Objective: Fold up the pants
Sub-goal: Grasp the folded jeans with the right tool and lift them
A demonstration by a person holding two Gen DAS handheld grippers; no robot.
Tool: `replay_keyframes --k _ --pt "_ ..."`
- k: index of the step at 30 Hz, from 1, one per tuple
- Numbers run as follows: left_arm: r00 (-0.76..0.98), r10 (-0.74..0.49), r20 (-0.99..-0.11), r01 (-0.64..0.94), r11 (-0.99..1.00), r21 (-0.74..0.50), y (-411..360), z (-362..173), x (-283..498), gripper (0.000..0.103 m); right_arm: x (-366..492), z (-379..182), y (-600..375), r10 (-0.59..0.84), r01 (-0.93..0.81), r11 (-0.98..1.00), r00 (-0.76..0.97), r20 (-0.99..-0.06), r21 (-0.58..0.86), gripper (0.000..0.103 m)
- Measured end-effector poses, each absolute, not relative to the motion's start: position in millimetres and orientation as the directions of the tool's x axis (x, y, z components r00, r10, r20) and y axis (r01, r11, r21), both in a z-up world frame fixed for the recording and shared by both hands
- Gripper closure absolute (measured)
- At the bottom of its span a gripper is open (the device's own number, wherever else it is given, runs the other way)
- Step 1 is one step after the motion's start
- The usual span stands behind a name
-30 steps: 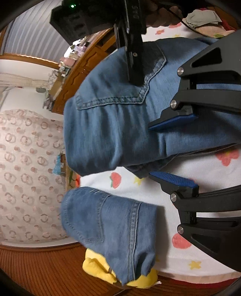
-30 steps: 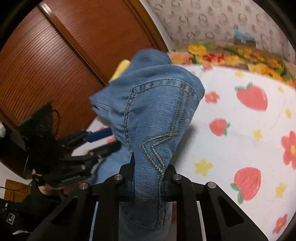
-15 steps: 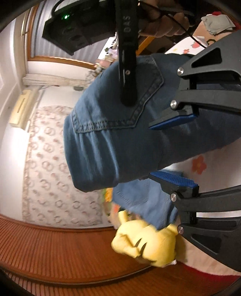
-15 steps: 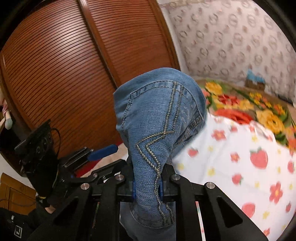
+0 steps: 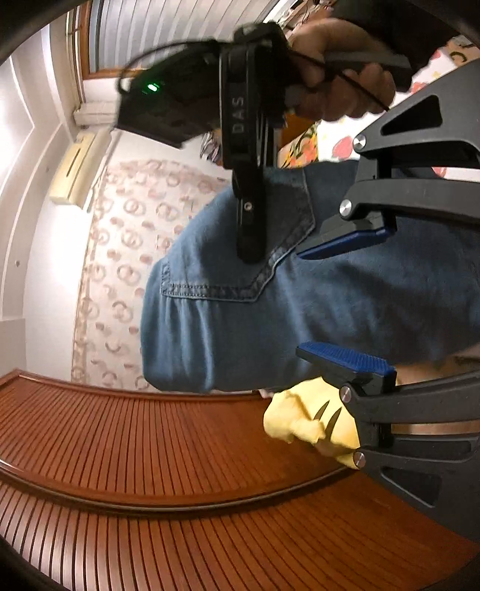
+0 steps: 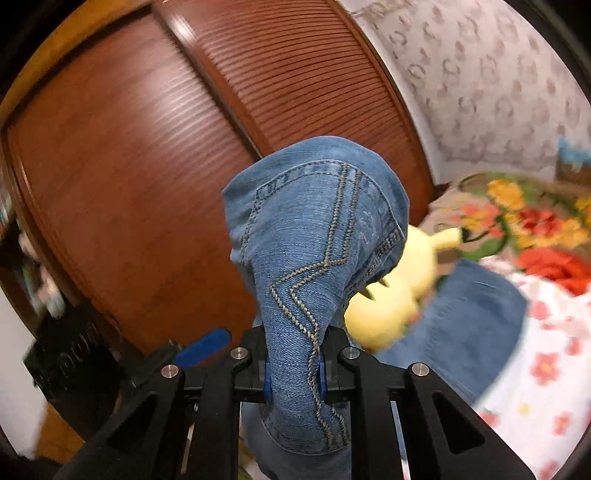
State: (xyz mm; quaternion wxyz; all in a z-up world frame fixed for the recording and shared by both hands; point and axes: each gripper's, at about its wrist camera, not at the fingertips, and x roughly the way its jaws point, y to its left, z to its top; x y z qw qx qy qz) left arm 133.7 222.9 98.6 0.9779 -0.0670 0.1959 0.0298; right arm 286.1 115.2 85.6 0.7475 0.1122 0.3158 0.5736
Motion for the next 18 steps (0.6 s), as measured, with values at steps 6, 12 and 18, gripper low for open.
replay_keyframes --k 6,12,18 --pt "0.894 0.024 -0.448 -0.088 0.988 -0.124 231.9 75.2 190.2 0.056 388.9 -9.9 109.2 0.928 -0.626 0.369 0.204 -0.312 0.688 0.086" --pt "0.839 -0.044 -0.542 -0.039 0.989 -0.139 212.4 23.7 239.6 0.056 430.3 -90.3 94.9 0.832 -0.524 0.547 0.256 -0.492 0.652 0.081" --pt "0.780 -0.075 -0.621 -0.016 0.990 -0.140 203.5 -19.2 251.7 0.056 449.4 -68.2 95.6 0.752 -0.545 0.639 0.297 -0.588 0.542 0.050"
